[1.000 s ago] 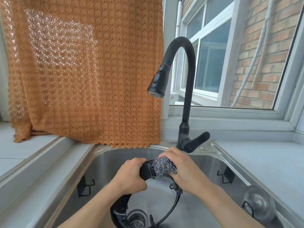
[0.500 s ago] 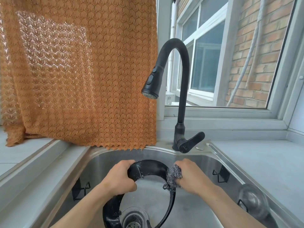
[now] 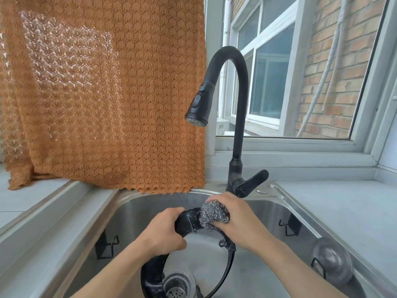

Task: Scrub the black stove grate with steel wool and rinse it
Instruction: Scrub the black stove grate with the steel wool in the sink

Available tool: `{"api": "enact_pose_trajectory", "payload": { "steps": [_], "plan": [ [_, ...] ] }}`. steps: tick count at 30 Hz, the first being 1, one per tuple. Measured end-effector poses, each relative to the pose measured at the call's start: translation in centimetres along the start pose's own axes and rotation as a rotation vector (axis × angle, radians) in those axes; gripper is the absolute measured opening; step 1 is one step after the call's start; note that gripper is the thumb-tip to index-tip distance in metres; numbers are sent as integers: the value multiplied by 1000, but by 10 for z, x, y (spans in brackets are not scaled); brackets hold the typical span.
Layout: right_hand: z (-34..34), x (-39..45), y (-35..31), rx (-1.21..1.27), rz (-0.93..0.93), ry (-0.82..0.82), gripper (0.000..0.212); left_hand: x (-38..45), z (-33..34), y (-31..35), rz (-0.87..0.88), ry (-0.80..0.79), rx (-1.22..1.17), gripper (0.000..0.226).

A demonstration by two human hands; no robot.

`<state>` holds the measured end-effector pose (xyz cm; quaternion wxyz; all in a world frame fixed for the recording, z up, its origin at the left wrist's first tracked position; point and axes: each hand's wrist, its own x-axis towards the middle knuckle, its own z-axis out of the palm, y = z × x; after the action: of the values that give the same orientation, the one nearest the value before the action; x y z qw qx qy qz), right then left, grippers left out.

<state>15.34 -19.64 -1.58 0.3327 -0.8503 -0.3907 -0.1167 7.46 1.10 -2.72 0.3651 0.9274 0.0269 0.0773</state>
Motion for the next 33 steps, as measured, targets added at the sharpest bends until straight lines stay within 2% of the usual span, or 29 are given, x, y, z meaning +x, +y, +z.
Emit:
{"api": "enact_pose_trajectory", "payload": {
  "steps": [4, 9, 14, 17, 20, 23, 25, 31, 33],
  "plan": [
    [7, 1, -16, 7, -151, -18, 51, 0, 2, 4, 39, 16, 54, 32],
    [3, 1, -11, -40, -145, -22, 54, -1, 0, 3, 17, 0, 45, 34],
    [-6, 2, 11, -135, 36, -37, 48, -1, -2, 3, -1, -11, 9, 34],
    [-9, -1, 26, -201, 147, -77, 37, -3, -3, 2, 3, -15, 6, 32],
    [-7, -4, 34, -295, 266, -178, 25, -4, -3, 3, -2, -24, -25, 31],
    [-4, -6, 38, -371, 355, -315, 21, -6, -4, 2, -6, -24, -49, 32],
    [-4, -7, 41, -366, 411, -349, 21, -6, -4, 2, -3, -29, -56, 31],
    [-6, -4, 42, -240, 511, -226, 17, -6, -3, 3, 7, -41, -43, 32],
    [-5, -3, 39, -207, 511, -145, 26, -7, -3, 4, 9, -41, -40, 32]
  ]
}}
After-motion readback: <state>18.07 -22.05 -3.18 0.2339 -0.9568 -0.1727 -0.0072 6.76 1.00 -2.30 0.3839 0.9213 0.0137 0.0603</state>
